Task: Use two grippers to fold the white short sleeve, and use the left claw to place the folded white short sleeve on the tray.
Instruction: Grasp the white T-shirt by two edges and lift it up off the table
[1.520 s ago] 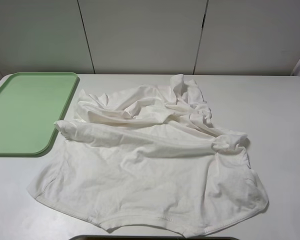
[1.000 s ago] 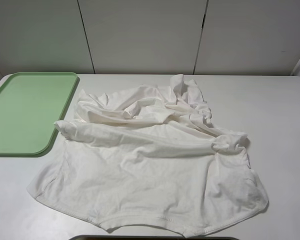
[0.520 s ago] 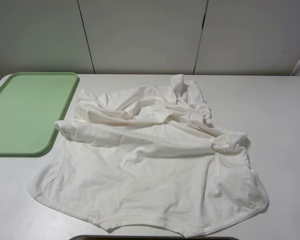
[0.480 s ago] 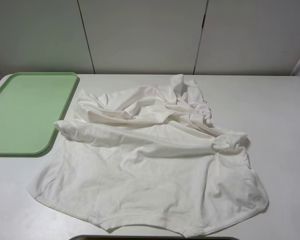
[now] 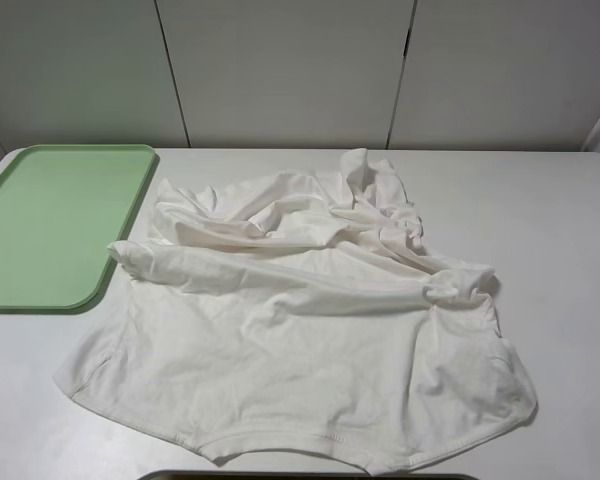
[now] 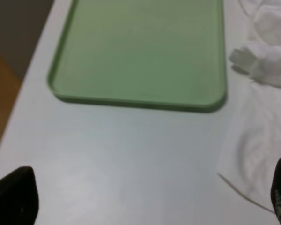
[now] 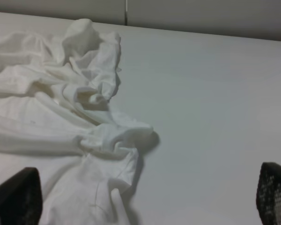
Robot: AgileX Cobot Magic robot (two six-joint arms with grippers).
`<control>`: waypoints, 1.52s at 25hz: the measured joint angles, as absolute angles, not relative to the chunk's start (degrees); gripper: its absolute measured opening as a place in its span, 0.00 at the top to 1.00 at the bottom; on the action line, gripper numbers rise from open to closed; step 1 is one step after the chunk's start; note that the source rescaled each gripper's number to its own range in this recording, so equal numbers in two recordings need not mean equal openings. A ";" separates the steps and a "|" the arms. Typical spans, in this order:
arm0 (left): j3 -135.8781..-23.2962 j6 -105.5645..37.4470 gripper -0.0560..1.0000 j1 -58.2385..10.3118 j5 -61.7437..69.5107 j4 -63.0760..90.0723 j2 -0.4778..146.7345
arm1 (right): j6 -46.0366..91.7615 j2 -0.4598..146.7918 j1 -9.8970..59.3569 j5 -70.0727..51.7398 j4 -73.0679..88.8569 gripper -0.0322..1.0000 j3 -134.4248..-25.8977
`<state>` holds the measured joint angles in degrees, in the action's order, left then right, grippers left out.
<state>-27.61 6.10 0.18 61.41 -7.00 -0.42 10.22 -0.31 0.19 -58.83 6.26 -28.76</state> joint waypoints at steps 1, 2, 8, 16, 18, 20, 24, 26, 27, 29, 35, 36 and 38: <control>-27.61 5.51 0.00 -0.38 61.41 -8.43 -0.42 | 10.22 -0.31 0.19 -58.83 6.26 0.00 -28.76; -27.61 5.44 0.00 -0.49 61.36 -9.02 -0.42 | 10.22 -0.31 0.19 -58.83 6.26 0.00 -28.76; -27.61 5.54 0.00 -2.48 60.49 -12.92 -0.42 | 10.22 -0.31 0.19 -58.83 6.26 0.00 -28.76; -27.61 5.53 0.00 -3.81 60.49 -13.12 -0.42 | 9.80 -0.31 2.33 -58.83 6.33 0.00 -28.76; -27.61 5.53 0.00 -3.81 60.49 -12.80 -0.42 | 9.42 -0.31 2.38 -58.83 7.29 0.00 -28.76; -27.61 5.53 0.00 -3.86 60.49 -12.03 -0.42 | 9.43 -0.31 3.18 -58.83 8.08 0.00 -28.76; -28.72 1.62 0.00 -4.27 59.05 -2.88 -0.42 | 11.35 -0.12 5.76 -57.92 9.60 0.00 -29.56; -29.85 -1.89 0.00 -4.27 57.76 1.91 -0.07 | 12.07 0.70 6.18 -57.38 9.83 0.00 -30.21; -29.85 -1.89 0.00 -4.27 57.76 1.91 -0.07 | 12.22 1.06 6.18 -57.11 9.91 0.00 -30.38; -30.55 -5.15 0.01 -4.27 57.03 5.27 2.00 | 13.37 3.73 6.32 -55.46 10.18 0.00 -31.51; -35.20 -26.13 0.01 -5.91 53.00 19.77 17.09 | 25.30 19.40 7.45 -49.58 18.82 0.00 -34.64; -36.39 -28.58 0.01 -5.98 53.00 21.00 19.87 | 25.30 19.40 7.45 -49.58 18.82 0.00 -34.64; -38.27 -31.10 0.01 -5.98 53.17 22.21 25.12 | 31.55 25.14 9.50 -49.36 21.73 0.00 -35.72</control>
<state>-38.27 -31.10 -5.98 53.17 22.21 25.12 31.55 25.14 9.50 -49.36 21.73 -35.72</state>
